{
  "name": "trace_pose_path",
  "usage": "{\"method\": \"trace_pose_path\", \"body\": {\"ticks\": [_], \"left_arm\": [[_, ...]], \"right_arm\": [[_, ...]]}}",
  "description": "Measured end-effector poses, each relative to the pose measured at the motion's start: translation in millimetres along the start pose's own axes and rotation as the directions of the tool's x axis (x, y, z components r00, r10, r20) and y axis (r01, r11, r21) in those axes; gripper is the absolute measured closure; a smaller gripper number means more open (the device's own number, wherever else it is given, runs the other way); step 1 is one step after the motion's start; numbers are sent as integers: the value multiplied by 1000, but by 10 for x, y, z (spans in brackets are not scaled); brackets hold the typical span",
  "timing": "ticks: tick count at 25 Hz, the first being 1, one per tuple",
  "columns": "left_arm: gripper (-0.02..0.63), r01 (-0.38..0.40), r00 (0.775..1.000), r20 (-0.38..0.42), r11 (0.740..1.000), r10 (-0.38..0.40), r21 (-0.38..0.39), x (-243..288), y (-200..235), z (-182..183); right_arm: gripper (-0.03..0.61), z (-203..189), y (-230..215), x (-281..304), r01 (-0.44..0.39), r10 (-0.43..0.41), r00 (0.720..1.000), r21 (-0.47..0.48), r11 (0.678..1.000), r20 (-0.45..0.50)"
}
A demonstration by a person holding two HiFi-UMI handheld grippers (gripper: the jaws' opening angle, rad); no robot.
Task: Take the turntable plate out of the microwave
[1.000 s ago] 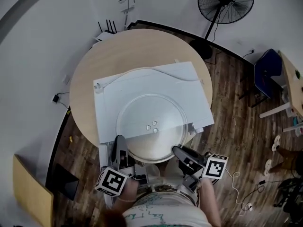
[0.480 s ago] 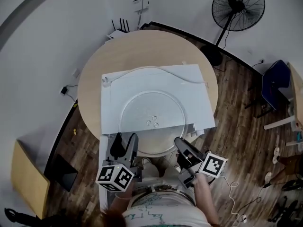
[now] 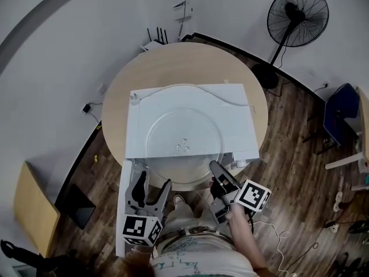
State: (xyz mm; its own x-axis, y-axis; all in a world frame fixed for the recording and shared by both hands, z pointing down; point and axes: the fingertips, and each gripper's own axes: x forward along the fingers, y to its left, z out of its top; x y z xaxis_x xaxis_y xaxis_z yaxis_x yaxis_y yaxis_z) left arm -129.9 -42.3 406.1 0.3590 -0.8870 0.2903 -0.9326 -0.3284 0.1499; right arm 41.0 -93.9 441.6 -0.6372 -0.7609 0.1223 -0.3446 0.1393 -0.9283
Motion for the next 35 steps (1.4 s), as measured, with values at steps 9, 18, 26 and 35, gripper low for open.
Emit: {"method": "trace_pose_path", "body": {"ticks": [9,18,26,35], "left_arm": [[305,95,983,-159,995,-91,20,93,-366,-530],[319,104,990,-90,994,-107,-36,150,-288,-346],[359,140,986,-88,990,-140,-6,236,-288,-313],[367,192,979,-68,981,-194,-34,287,-279,-235]], "right_arm": [[538,17,15,83,-7,7,1000,-13,1000,10],[451,-23,144,66,2,-22,999,-372,928,-50],[342,-67,230,-61,123,-174,983,-893,432,51],[331,-23,235,-34,123,-186,982,-846,518,28]]}}
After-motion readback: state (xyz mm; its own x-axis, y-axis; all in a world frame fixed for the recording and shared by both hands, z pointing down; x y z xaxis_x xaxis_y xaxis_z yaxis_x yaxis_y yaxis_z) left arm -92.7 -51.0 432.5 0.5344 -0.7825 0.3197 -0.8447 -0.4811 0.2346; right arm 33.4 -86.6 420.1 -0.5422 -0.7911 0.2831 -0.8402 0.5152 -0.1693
